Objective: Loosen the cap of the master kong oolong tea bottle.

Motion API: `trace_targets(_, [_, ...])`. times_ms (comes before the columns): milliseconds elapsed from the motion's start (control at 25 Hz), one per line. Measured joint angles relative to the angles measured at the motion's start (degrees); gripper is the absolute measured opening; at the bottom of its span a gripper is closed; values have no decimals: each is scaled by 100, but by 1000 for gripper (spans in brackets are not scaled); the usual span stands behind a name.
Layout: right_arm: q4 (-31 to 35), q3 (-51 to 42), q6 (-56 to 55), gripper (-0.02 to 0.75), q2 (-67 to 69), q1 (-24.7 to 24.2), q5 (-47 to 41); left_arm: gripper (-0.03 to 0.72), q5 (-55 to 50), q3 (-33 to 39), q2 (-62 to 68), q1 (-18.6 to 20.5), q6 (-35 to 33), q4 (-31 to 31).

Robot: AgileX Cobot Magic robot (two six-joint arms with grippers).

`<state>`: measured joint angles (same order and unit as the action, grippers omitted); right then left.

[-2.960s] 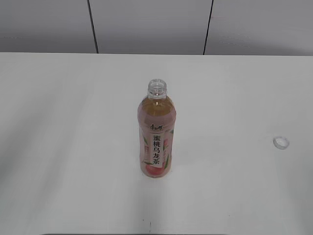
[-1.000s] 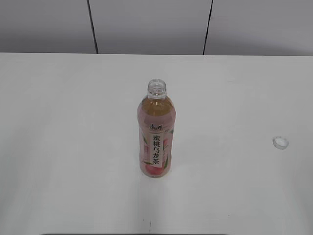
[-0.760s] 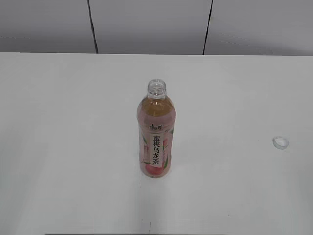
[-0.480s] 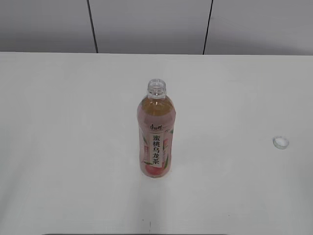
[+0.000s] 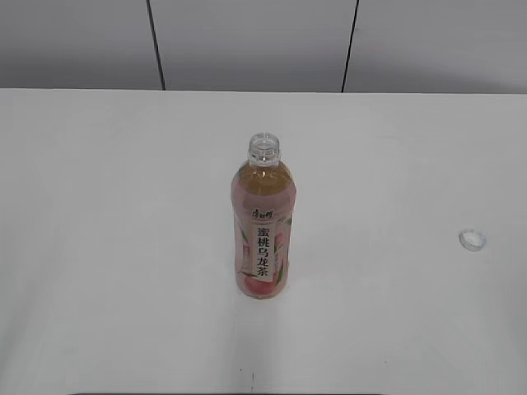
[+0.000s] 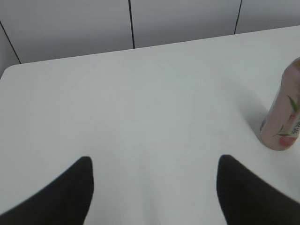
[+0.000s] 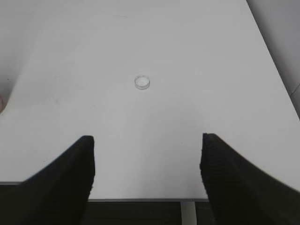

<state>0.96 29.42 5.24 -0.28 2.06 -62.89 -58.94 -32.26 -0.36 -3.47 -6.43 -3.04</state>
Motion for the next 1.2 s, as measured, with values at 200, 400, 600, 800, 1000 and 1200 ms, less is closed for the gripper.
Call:
trace_targets(200, [0,0,0,533,0,0,0,499,0,0,0,0,0,-4])
trace_targets(400, [0,0,0,533,0,0,0,499,0,0,0,0,0,-4])
trace_targets(600, [0,0,0,533,0,0,0,499,0,0,0,0,0,-4])
trace_targets(800, [0,0,3,533,0,0,0,499,0,0,0,0,0,-4])
trace_targets(1000, [0,0,5,533,0,0,0,498,0,0,0,0,0,-4])
trace_targets(1200, [0,0,5,533,0,0,0,498,0,0,0,0,0,-4])
